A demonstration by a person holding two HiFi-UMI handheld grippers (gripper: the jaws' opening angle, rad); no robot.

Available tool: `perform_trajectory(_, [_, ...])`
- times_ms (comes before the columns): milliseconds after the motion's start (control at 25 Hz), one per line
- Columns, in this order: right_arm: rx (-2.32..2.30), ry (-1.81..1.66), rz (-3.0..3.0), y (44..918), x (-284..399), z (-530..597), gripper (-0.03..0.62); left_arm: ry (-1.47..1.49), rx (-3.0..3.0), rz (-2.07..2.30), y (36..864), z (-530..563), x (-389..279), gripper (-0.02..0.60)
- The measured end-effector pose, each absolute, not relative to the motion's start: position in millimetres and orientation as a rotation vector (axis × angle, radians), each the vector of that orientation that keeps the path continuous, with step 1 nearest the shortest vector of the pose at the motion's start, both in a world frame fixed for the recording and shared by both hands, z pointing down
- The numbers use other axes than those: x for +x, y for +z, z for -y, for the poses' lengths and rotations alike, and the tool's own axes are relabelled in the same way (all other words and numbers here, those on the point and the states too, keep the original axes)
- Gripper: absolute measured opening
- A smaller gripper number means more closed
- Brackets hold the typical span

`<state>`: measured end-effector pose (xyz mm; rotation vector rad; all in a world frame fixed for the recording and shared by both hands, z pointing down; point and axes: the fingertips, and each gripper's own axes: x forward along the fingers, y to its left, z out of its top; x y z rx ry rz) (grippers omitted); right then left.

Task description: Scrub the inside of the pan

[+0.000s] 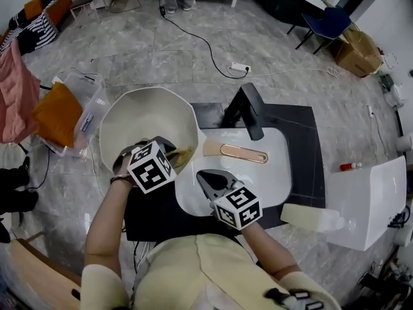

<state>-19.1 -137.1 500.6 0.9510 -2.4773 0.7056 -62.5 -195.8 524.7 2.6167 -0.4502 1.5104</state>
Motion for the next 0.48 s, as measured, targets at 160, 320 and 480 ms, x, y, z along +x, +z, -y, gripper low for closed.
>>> perform_trajectory(160, [0.935,0.694,2.482,499,-23,135,0.017,1.582,2.617,0.34,519,179,-71,0.04])
perform_trajectory(320, [0.92,0.681,2.488,498,-26,132,0.017,1.707,2.591,0.209,519,162,-87,0.04])
perform_trajectory(480, [0.901,0.671,2.489,498,-30,128,0.017,1.835,2.542,0.143,521,152,-105,0.039])
